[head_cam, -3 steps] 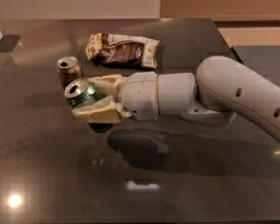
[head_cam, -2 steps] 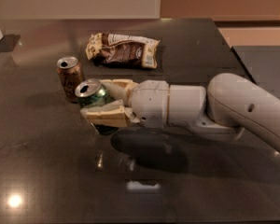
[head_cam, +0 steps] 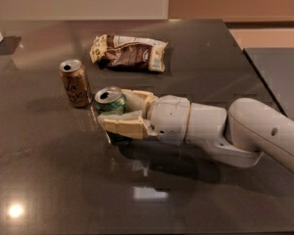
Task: Place green can upright
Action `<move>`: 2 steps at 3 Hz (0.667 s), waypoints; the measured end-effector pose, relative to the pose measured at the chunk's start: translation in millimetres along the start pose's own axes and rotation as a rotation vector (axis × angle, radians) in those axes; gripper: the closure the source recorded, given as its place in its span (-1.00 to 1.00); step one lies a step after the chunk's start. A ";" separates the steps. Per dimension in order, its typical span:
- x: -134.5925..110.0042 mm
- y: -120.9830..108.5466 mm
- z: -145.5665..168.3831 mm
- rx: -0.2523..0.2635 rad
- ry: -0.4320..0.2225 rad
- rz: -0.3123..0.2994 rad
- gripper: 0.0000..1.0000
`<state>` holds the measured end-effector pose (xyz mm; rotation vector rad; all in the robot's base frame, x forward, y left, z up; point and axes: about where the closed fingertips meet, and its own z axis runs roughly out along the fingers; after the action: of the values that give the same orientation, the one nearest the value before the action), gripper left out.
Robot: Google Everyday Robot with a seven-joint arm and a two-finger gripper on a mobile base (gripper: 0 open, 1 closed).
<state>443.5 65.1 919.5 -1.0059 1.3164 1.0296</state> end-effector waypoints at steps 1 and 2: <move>8.4 -4.6 -7.0 0.028 -0.043 0.017 0.66; 13.7 -7.0 -11.3 0.042 -0.073 0.004 0.21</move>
Offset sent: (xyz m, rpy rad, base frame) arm 0.0070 -0.0232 -0.0226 0.1067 -0.0412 -0.0685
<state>447.4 52.6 905.6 -0.9263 1.2754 1.0288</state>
